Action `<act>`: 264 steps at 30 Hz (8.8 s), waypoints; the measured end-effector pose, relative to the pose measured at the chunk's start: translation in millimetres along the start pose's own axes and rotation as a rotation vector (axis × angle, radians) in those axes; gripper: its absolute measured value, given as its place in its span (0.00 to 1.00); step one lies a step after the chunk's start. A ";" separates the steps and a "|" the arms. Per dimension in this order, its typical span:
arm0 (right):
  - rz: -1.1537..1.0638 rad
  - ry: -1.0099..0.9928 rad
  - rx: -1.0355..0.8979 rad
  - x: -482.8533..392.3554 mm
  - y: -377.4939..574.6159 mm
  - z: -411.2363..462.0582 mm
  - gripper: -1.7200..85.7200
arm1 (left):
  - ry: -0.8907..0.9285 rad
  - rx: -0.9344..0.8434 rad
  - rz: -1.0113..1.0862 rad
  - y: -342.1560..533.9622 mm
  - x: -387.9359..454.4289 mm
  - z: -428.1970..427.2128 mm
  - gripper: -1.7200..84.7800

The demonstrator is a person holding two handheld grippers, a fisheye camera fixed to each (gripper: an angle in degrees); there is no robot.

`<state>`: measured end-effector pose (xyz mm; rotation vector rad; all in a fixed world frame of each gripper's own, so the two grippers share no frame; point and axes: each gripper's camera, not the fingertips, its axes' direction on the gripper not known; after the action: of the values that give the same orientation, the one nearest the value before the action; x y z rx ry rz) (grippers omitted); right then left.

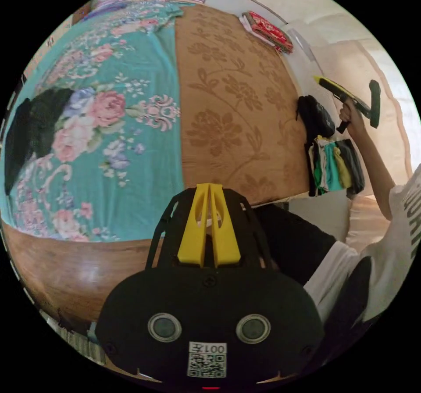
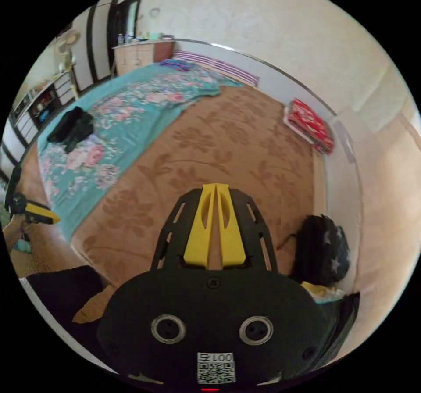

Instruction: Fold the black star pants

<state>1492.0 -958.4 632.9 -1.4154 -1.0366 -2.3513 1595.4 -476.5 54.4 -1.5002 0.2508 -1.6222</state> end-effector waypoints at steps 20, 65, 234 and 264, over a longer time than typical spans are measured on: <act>-0.684 -0.500 -0.077 -462.3 -223.0 112.5 0.05 | -0.454 0.226 -0.416 333.1 -501.9 -218.4 0.01; 0.499 -1.514 0.250 -642.2 -307.7 143.4 0.03 | 0.076 0.096 0.566 188.2 -1307.3 -352.5 0.13; 0.524 -0.220 -0.275 -42.0 302.0 317.0 0.04 | -0.221 0.269 0.664 -203.9 -22.1 107.2 0.01; 0.265 -0.127 -0.322 120.6 340.7 177.8 0.16 | -0.196 -0.305 0.715 -244.0 -122.1 279.9 0.07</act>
<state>1723.9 -1069.6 943.0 -1.7119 -0.4693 -2.3265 1715.2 -134.6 201.1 -1.5344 0.8467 -0.8861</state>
